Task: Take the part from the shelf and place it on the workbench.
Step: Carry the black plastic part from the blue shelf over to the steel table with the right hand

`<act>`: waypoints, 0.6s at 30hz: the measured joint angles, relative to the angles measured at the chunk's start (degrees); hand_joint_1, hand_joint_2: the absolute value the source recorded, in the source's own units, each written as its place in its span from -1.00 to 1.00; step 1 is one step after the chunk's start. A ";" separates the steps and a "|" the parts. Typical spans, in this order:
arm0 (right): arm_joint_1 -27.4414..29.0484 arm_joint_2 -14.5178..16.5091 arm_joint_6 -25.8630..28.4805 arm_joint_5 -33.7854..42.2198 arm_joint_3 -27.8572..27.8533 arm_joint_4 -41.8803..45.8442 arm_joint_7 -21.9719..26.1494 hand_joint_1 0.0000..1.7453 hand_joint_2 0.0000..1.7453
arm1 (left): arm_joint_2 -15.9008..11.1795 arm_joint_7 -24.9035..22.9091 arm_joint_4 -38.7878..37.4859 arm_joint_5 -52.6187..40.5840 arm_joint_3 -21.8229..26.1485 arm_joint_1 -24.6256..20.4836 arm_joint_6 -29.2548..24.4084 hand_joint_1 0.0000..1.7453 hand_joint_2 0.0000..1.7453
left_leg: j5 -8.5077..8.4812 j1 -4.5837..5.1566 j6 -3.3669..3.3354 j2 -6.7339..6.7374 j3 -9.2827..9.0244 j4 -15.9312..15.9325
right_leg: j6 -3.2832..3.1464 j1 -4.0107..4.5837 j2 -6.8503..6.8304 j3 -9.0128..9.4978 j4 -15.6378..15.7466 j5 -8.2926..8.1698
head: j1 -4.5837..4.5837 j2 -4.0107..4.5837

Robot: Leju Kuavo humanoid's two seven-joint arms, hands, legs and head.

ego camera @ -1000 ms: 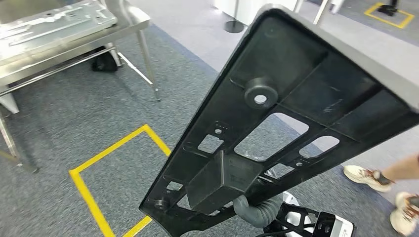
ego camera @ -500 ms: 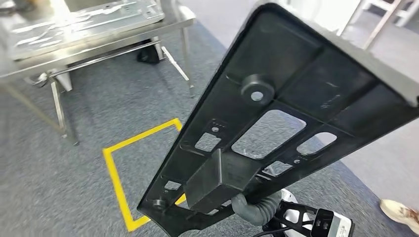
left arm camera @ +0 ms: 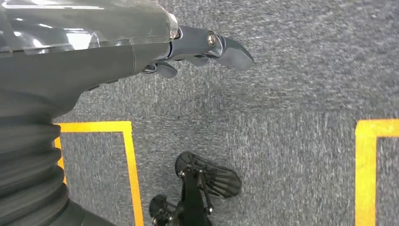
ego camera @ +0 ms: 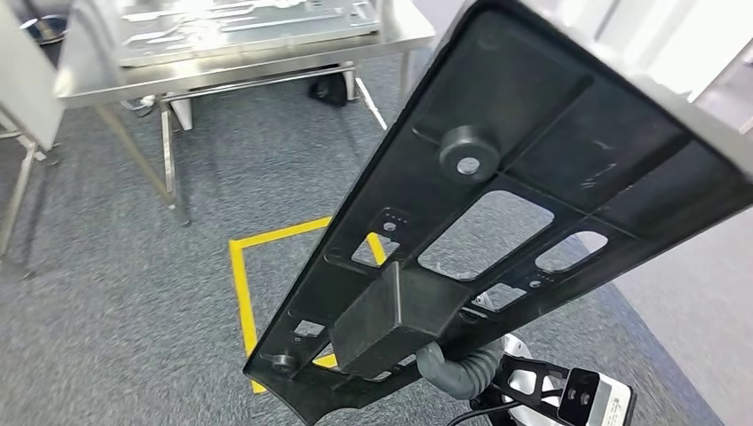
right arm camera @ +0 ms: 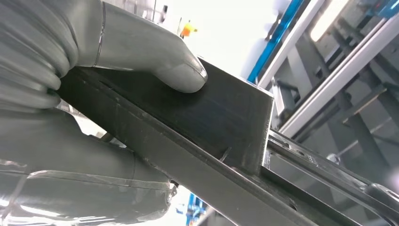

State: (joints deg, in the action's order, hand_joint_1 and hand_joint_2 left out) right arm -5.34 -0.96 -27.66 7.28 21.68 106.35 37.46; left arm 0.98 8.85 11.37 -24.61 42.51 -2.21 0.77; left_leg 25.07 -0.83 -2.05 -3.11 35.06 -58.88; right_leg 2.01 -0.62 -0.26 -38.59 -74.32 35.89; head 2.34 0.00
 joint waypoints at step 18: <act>-0.93 0.26 -0.01 3.20 -0.02 -0.16 0.01 1.00 1.00 | 0.24 1.59 0.00 -1.32 1.11 -0.22 0.95 -1.00 1.00 | 3.15 -0.92 3.73 3.02 2.28 -7.26 | -2.33 -0.09 -0.57 7.43 17.61 -8.92 | 0.02 0.01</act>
State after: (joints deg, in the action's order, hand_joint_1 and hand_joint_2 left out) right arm -6.26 -0.70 -27.67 10.48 21.66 106.18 37.47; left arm 1.22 10.44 11.37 -25.93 43.63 -2.43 1.72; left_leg 28.22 -1.75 1.68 -0.08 37.34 -66.14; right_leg -0.32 -0.71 -0.83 -31.17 -56.70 26.97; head 2.36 0.01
